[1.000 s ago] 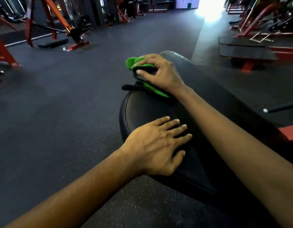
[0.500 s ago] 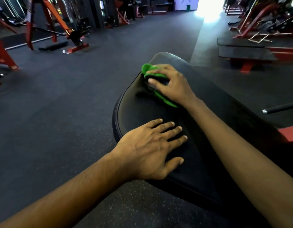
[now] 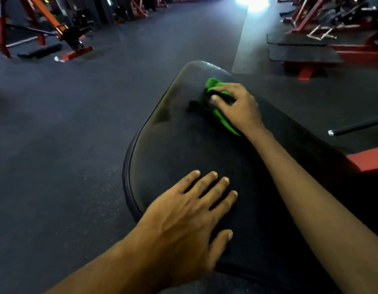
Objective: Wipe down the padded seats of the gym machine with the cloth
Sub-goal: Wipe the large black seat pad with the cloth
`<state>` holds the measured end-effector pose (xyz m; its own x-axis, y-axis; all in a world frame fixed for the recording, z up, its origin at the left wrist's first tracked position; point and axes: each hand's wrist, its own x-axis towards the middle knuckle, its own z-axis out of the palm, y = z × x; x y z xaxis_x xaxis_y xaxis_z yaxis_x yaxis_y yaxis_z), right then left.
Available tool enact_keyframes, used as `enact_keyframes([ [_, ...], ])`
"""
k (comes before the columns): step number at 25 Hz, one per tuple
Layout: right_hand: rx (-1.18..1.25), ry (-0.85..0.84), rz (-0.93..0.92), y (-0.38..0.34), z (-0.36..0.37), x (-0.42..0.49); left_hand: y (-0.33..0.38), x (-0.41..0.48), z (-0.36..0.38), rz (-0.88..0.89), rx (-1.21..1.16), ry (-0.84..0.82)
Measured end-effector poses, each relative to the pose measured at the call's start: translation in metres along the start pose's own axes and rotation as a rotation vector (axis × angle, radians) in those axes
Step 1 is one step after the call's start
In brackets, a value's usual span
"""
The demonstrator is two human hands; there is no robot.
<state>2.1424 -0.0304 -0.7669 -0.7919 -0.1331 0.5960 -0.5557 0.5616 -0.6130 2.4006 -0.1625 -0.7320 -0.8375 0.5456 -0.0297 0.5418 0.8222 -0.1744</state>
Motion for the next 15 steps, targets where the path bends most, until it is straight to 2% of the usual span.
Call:
enact_keyframes([
  [1, -0.015, 0.047, 0.128, 0.016, -0.004, 0.004, 0.002, 0.007, 0.000, 0.000, -0.054, -0.020],
  [3, -0.035, 0.108, 0.245, 0.019, -0.008, -0.013, -0.003, 0.033, -0.001, -0.015, -0.103, -0.136],
  [5, -0.058, 0.117, 0.324, 0.007, -0.020, -0.063, -0.011, 0.061, 0.003, 0.030, -0.089, -0.067],
  [8, -0.126, 0.134, 0.502, 0.005, -0.057, -0.139, -0.016, 0.071, 0.009, 0.055, -0.093, -0.152],
  [10, -0.189, 0.143, 0.630, 0.034, -0.081, -0.154, -0.013, 0.069, 0.007, 0.052, -0.097, -0.165],
  [12, -0.270, 0.166, 0.843, 0.061, -0.101, -0.149, -0.013, 0.071, 0.002, 0.065, -0.107, -0.185],
  [13, -0.281, 0.194, 0.940, 0.062, -0.106, -0.150, -0.013, 0.071, 0.000, 0.066, -0.111, -0.200],
  [15, -0.315, 0.217, 1.002, 0.029, -0.100, -0.167, -0.014, 0.072, -0.002, 0.052, -0.140, -0.218],
])
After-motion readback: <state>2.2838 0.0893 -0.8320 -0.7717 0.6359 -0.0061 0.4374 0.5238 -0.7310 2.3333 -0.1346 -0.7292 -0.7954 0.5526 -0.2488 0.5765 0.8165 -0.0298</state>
